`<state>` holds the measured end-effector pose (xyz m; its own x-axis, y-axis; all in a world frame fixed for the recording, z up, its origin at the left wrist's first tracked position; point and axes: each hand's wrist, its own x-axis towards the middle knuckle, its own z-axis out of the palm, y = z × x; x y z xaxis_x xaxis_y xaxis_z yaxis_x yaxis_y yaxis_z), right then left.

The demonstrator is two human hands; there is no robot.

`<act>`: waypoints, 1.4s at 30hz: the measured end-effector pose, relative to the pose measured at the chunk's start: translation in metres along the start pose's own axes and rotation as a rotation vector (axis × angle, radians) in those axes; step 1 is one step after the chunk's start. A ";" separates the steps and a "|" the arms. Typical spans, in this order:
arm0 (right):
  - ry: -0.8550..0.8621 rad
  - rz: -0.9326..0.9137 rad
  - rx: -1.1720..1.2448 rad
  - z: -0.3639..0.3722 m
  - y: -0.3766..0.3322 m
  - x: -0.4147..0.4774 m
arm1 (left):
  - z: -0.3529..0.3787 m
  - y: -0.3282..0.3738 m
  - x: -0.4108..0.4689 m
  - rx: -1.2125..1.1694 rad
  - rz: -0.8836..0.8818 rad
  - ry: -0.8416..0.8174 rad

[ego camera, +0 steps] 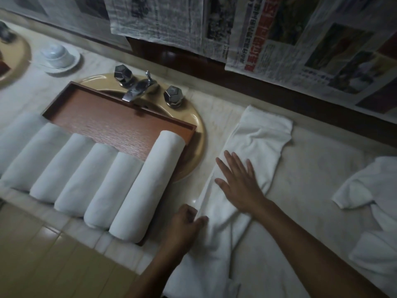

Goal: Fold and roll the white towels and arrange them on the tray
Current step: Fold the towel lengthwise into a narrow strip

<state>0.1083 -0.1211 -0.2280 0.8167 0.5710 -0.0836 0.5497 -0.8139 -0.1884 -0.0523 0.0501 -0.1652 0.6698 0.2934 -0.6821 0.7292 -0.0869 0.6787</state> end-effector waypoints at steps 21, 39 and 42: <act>0.014 0.134 0.000 -0.031 -0.030 0.005 | -0.020 -0.037 -0.015 0.518 0.250 0.132; -0.474 0.104 0.015 -0.045 -0.045 -0.013 | -0.037 -0.066 -0.058 0.044 0.136 -0.277; -0.480 0.096 0.027 -0.048 -0.043 -0.014 | -0.030 -0.076 -0.074 -0.059 0.056 -0.063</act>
<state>0.0813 -0.0988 -0.1719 0.6868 0.4836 -0.5427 0.4659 -0.8659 -0.1820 -0.1614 0.0630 -0.1576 0.7184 0.2287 -0.6569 0.6818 -0.0444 0.7302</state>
